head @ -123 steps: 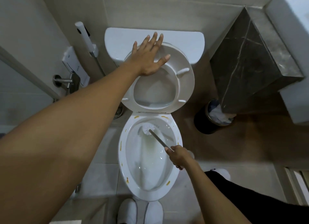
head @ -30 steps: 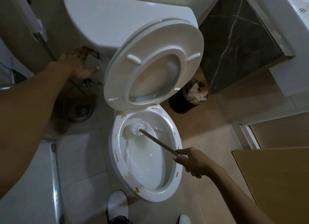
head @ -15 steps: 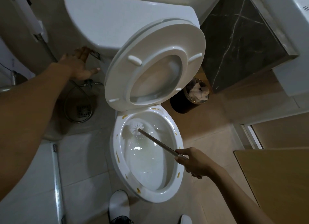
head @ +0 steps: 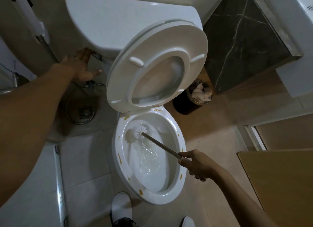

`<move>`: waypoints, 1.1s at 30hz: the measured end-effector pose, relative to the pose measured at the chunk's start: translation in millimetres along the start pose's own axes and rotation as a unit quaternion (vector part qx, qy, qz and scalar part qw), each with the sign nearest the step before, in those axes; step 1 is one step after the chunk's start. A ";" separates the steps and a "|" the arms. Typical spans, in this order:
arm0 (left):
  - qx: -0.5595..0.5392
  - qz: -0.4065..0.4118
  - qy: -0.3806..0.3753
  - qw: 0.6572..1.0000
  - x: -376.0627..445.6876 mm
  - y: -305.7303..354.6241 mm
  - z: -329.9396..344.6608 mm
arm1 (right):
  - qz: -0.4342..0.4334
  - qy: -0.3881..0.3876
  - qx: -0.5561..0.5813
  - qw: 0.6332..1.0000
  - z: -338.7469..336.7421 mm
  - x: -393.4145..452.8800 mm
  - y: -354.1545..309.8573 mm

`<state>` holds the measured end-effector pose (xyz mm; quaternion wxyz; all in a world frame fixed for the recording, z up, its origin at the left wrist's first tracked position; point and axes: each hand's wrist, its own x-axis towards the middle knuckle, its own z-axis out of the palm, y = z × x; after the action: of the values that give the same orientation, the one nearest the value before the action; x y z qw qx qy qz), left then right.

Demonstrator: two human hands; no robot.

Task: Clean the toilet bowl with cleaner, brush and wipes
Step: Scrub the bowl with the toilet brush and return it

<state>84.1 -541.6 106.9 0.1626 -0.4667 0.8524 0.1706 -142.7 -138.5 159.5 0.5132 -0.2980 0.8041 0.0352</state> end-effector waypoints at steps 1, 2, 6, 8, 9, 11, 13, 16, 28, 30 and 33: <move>0.002 0.000 0.000 1.000 -0.2 0.1 0.0 | 0.002 -0.001 0.001 1.000 0.1 0.0 0.5; 0.003 0.000 0.001 1.000 -0.4 0.4 0.1 | 0.002 -0.001 0.002 1.000 0.3 0.3 0.8; 0.002 -0.004 0.003 1.000 -1.8 3.1 -0.6 | 0.004 -0.001 0.000 1.000 1.7 0.3 1.4; 0.002 -0.006 0.003 1.000 -1.9 4.2 -1.3 | 0.003 -0.002 -0.001 1.000 1.8 0.1 1.7; 0.001 -0.006 0.003 1.000 -1.7 4.1 -1.6 | 0.002 -0.003 -0.001 1.000 1.8 -0.2 1.9; 0.003 -0.004 0.002 1.000 -0.3 3.0 -1.2 | 0.000 -0.004 -0.002 1.000 2.1 -1.0 2.6; 0.006 -0.004 0.001 1.000 0.5 2.6 -0.9 | -0.001 -0.002 -0.001 1.000 2.0 -1.8 2.5; 0.002 -0.006 0.004 1.000 0.9 3.4 -0.7 | -0.001 -0.005 -0.002 1.000 2.0 -0.9 3.0; 0.011 -0.011 0.002 1.000 0.1 5.0 -1.1 | 0.000 -0.012 -0.005 1.000 2.5 -0.6 1.9; 0.008 -0.010 0.003 1.000 -0.2 5.6 -1.5 | 0.004 -0.015 -0.003 1.000 2.2 -1.2 1.6; 0.009 -0.010 0.001 1.000 -0.2 5.1 -1.9 | 0.014 -0.035 0.000 0.999 2.2 -1.5 1.4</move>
<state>79.6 -539.7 109.4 0.1679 -0.4741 0.8493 0.1604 -141.2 -135.9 159.4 0.5409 -0.2855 0.7894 0.0529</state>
